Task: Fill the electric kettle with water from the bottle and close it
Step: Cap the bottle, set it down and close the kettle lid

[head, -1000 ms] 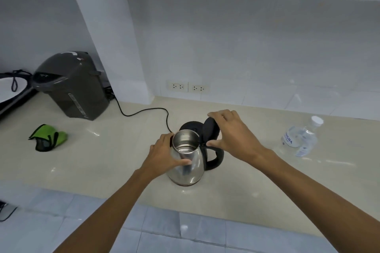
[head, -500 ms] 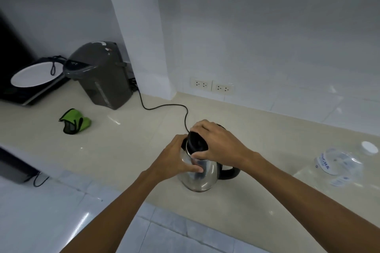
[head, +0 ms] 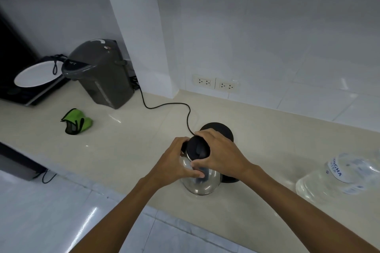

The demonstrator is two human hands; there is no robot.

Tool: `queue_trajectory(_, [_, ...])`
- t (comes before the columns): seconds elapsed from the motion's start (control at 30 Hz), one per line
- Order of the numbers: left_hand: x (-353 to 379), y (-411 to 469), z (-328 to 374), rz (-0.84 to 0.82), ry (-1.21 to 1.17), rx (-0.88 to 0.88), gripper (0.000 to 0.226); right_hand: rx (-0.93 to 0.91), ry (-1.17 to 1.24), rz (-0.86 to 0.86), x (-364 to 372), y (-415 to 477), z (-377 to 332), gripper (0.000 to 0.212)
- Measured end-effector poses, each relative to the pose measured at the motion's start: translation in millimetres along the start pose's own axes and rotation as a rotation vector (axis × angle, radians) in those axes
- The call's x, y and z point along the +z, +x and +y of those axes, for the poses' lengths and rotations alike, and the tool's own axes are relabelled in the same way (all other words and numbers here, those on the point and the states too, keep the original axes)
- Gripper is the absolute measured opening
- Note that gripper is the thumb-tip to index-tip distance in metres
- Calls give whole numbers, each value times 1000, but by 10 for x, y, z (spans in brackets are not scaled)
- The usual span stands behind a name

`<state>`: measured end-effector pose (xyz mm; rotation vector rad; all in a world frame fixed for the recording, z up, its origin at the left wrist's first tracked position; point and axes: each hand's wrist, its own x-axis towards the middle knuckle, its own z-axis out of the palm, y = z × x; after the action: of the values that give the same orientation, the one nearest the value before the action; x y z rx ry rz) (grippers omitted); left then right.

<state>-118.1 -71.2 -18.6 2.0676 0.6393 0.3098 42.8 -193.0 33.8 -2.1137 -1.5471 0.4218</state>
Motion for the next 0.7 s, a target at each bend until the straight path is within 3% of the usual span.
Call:
queue_trajectory(0.47, [37, 9, -59, 21, 0, 25, 98, 69, -8, -62, -17, 32, -13, 105])
queue_trajectory(0.7, [55, -14, -23, 34, -48, 21, 103, 194, 213, 14, -26, -181, 188, 111])
